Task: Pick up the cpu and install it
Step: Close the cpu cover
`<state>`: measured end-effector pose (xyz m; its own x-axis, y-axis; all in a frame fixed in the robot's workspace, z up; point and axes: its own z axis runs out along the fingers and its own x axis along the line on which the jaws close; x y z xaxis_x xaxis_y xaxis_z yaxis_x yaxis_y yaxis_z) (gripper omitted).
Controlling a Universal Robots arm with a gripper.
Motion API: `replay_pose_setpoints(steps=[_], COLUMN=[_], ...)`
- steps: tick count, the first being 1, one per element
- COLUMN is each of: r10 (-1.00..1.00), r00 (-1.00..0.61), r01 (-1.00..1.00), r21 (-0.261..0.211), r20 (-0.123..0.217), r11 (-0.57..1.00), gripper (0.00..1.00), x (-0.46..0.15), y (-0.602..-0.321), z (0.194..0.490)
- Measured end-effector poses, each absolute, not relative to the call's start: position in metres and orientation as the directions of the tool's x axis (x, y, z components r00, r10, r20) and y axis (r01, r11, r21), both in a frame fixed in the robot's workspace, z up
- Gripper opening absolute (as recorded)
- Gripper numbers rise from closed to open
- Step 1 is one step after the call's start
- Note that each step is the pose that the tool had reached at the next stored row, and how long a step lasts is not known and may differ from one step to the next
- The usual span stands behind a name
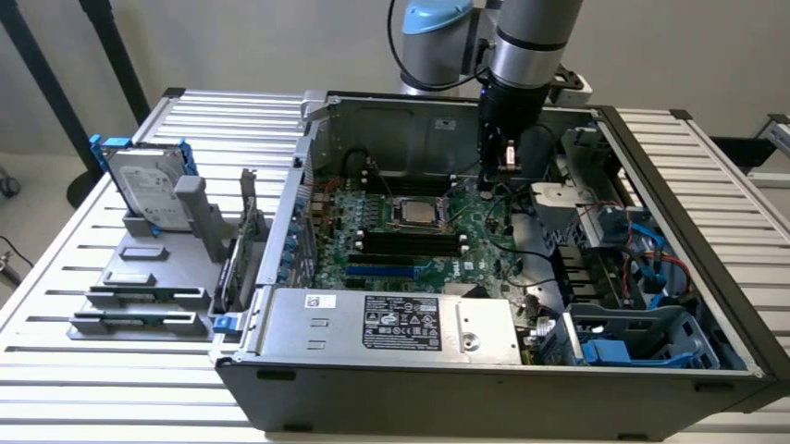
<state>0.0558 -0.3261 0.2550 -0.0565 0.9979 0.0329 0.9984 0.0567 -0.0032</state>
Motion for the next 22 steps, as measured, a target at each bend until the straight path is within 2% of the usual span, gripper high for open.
replay_pose_setpoints(steps=[6,12,22], r10=[0.998,0.998,0.998], r00=[-0.059,-0.058,-0.059], r01=[0.998,0.997,0.996], r21=[-0.014,-0.057,-0.062], r20=[0.033,0.033,0.009], r11=[0.06,0.059,0.059], gripper=[0.11,0.11,0.11], x=[0.0558,0.0555,0.0478], y=[-0.3273,-0.329,-0.3295], z=[0.2485,0.2484,0.2483])
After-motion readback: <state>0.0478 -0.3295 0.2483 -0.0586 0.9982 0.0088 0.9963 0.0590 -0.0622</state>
